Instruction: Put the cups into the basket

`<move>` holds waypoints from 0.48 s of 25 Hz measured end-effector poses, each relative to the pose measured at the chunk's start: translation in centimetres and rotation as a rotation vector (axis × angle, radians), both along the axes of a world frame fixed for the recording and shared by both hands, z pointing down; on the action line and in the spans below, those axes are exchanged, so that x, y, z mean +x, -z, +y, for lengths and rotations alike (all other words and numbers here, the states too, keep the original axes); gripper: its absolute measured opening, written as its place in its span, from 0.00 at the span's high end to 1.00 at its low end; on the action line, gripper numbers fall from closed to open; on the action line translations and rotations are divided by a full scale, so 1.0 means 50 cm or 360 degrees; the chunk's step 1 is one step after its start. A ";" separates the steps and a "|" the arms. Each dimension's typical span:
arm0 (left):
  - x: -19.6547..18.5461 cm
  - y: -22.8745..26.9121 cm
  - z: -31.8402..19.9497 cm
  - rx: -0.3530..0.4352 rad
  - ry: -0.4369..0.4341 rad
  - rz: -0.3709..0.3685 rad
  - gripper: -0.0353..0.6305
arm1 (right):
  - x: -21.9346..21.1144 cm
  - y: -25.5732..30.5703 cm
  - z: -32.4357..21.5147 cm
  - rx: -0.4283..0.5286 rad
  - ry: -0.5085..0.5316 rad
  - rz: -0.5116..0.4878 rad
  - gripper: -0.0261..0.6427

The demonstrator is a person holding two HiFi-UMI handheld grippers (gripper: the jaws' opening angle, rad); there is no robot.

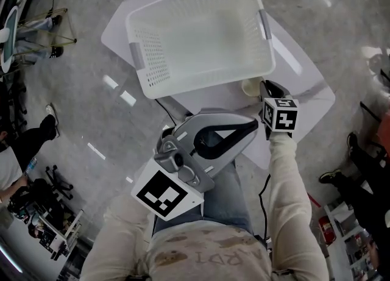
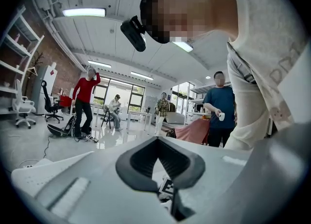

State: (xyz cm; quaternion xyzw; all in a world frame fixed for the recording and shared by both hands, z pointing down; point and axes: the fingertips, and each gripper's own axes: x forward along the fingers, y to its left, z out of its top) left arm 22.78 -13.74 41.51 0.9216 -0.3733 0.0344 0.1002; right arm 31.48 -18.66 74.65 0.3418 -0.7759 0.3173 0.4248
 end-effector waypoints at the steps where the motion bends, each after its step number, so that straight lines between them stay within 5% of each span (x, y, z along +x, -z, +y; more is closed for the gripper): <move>1: -0.002 -0.003 0.000 -0.0003 0.0000 -0.0003 0.95 | -0.001 -0.004 -0.001 -0.0011 -0.0003 0.0018 0.85; 12: -0.027 -0.015 0.008 -0.0024 0.0025 -0.0002 0.94 | -0.007 -0.024 -0.009 0.0030 0.0053 0.0306 0.89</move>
